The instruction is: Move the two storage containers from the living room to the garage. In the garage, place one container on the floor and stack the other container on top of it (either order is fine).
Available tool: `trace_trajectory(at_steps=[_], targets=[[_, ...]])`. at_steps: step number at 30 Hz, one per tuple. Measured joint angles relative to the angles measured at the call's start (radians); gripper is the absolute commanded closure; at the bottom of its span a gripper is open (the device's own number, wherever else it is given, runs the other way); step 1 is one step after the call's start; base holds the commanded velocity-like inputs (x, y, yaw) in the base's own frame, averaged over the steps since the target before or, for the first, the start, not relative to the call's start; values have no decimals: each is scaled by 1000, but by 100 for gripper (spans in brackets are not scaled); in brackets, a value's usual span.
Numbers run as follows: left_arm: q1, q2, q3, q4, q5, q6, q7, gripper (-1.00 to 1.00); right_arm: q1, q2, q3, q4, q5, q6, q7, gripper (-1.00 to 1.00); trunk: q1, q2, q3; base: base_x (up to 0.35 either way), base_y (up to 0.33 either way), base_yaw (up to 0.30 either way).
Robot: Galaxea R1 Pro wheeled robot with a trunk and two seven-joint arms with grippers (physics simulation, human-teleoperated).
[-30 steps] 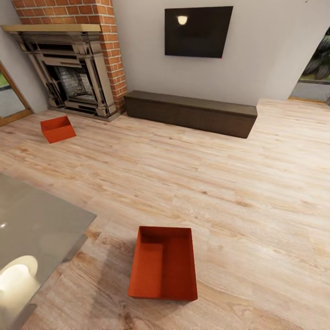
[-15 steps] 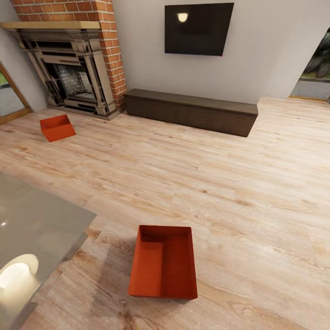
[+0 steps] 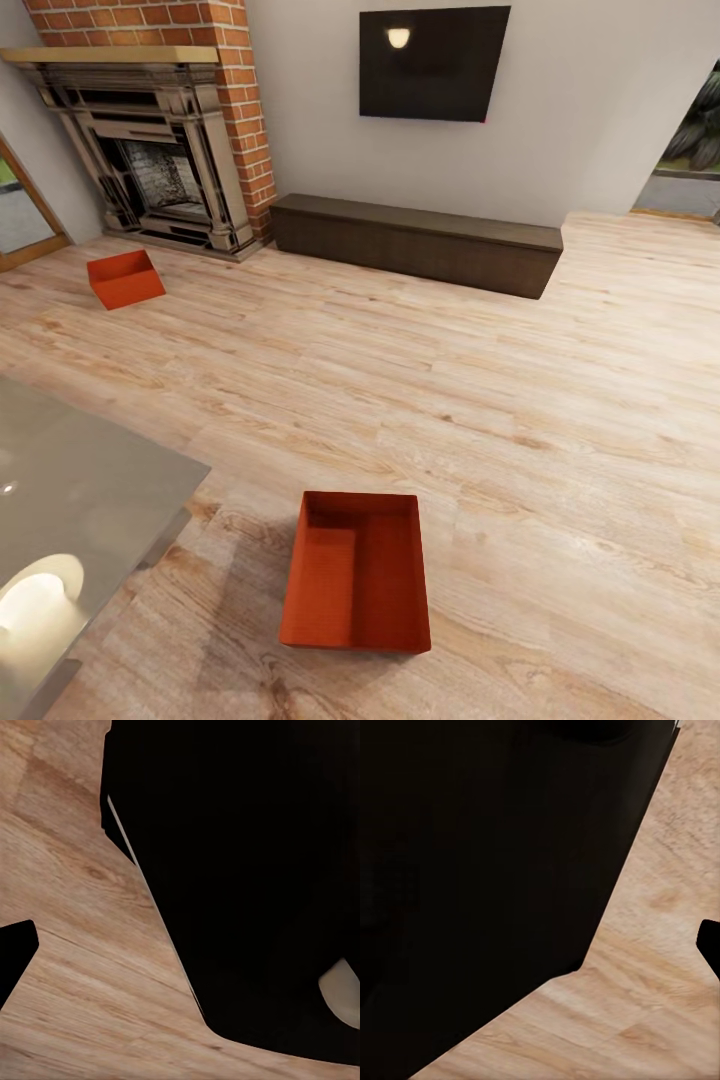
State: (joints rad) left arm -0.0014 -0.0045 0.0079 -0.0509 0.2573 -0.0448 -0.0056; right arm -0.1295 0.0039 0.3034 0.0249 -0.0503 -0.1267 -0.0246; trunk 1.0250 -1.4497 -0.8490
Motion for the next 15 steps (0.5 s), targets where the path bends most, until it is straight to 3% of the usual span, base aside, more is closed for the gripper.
trace_trajectory(at_steps=[15], targets=[[0,-2,-4,0,-4,0,0,-100,0,-1,4,-1,-1,8,-1,-100,0,0,0,0,0,0]])
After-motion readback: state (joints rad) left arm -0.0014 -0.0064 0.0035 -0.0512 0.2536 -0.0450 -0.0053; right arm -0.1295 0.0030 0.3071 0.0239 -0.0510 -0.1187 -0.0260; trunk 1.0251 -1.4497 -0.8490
